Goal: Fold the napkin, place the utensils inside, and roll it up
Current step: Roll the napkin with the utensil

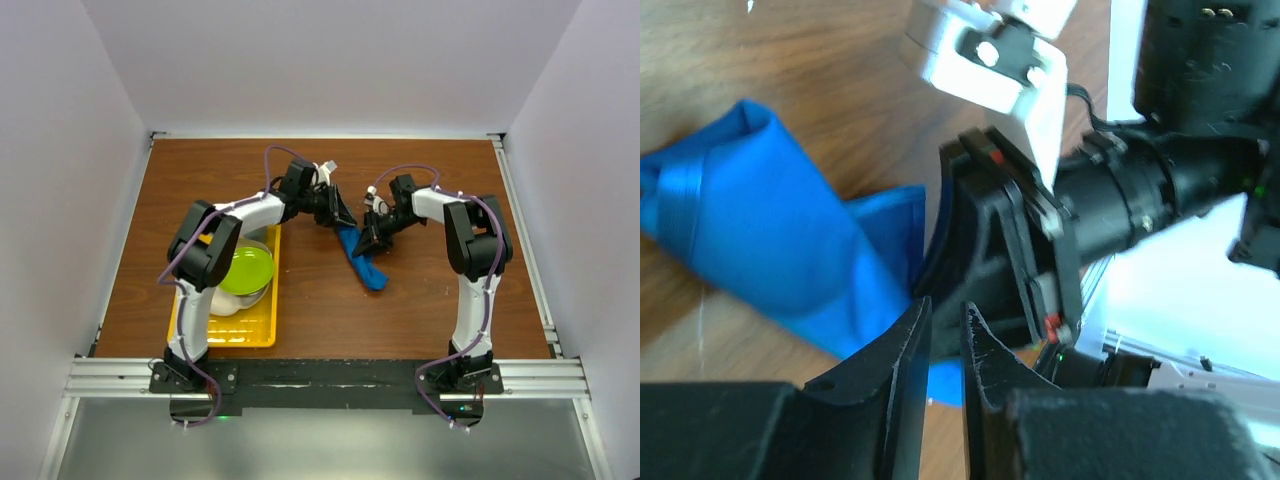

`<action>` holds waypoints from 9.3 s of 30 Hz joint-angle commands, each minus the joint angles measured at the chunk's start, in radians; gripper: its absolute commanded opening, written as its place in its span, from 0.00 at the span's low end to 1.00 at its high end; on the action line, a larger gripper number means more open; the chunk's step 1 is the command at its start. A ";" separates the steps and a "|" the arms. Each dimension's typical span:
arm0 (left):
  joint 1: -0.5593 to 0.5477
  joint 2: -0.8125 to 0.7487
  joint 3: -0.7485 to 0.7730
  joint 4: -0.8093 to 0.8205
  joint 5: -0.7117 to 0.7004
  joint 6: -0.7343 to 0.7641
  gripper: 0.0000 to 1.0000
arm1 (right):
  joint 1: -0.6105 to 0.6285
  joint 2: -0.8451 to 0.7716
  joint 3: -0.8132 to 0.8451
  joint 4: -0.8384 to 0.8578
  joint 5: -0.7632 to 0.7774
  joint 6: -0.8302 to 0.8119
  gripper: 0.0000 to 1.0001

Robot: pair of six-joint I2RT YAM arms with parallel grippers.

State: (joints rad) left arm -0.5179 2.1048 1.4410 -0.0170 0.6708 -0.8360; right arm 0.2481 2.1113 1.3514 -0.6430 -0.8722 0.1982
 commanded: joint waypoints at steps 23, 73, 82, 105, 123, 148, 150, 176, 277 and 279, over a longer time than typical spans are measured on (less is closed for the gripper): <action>0.047 0.207 0.073 -0.013 -0.114 0.021 0.03 | -0.015 -0.347 -0.084 -0.100 0.294 -0.163 0.54; 0.131 -0.008 0.140 0.106 0.137 -0.078 0.06 | 0.222 -0.457 -0.165 0.207 0.691 0.294 0.18; 0.081 0.141 0.193 0.043 0.072 -0.037 0.00 | 0.063 -0.291 -0.207 0.479 0.130 0.319 0.00; 0.084 0.291 0.406 -0.290 -0.137 0.233 0.00 | -0.061 -0.336 -0.277 0.374 0.001 0.228 0.00; 0.073 0.133 0.346 -0.245 -0.046 0.158 0.07 | -0.082 -0.375 -0.356 0.315 0.059 0.150 0.00; 0.114 -0.020 0.449 -0.477 -0.293 0.108 0.25 | 0.223 -0.398 0.006 -0.026 0.794 -0.174 0.66; 0.125 -0.101 0.368 -0.451 -0.312 0.071 0.25 | 0.290 -0.373 0.026 -0.011 0.924 -0.192 0.67; 0.228 -0.376 0.119 -0.390 -0.281 -0.002 0.24 | 0.553 -0.090 0.069 0.154 1.383 -0.554 0.64; 0.055 0.086 0.239 -0.209 -0.028 0.063 0.16 | 0.281 -0.435 -0.210 0.046 0.828 0.067 0.81; 0.062 0.095 0.217 -0.209 -0.027 0.069 0.16 | 0.272 -0.425 -0.213 0.051 0.822 0.072 0.75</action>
State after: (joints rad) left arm -0.4782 2.2524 1.6958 -0.2436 0.6109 -0.7746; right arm 0.5335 1.6932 1.1477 -0.6445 -0.0357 0.2276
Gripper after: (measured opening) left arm 0.161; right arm 0.799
